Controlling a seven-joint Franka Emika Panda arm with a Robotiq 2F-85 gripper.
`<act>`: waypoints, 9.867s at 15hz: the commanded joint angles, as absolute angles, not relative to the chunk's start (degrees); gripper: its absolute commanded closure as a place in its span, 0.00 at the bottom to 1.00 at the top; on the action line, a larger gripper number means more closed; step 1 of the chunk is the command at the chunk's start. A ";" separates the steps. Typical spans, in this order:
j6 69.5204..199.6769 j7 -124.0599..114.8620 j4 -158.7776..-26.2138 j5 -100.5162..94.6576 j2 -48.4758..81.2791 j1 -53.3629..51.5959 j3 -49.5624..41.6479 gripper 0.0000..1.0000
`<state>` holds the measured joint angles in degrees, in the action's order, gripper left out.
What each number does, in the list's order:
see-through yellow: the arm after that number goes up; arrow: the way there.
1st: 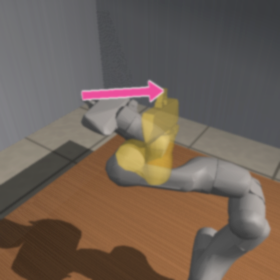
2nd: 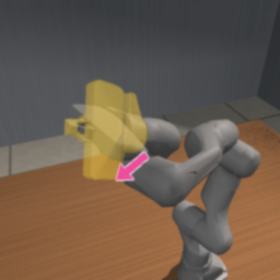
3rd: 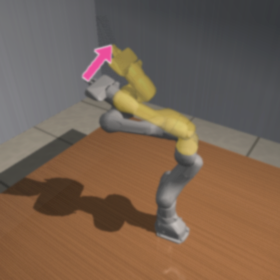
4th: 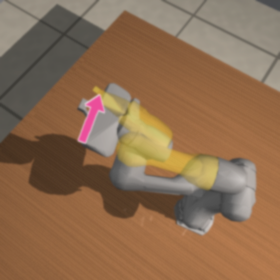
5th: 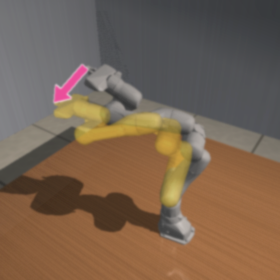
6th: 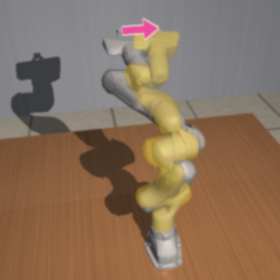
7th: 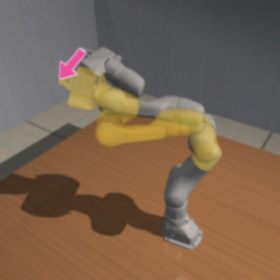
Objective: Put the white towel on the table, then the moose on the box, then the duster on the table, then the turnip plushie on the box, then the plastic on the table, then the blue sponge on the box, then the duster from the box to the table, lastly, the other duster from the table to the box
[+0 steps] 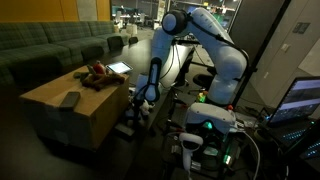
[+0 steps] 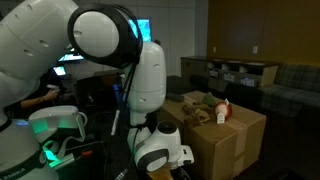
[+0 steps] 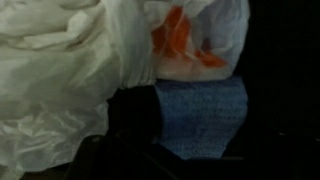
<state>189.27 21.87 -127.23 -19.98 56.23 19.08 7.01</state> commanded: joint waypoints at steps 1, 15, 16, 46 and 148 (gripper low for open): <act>188.86 22.33 -126.72 -21.53 56.59 19.44 6.82 0.41; 182.95 21.72 -133.92 -20.51 46.37 17.97 6.20 0.98; 181.38 21.76 -135.28 -20.38 44.31 18.35 6.71 0.99; 157.53 13.00 -129.94 -2.27 7.71 -1.23 7.33 0.99; 167.09 -25.94 -122.42 -40.78 19.76 -22.18 -3.06 0.00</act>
<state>168.53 -22.53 -120.37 -40.22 23.43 -20.89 -1.46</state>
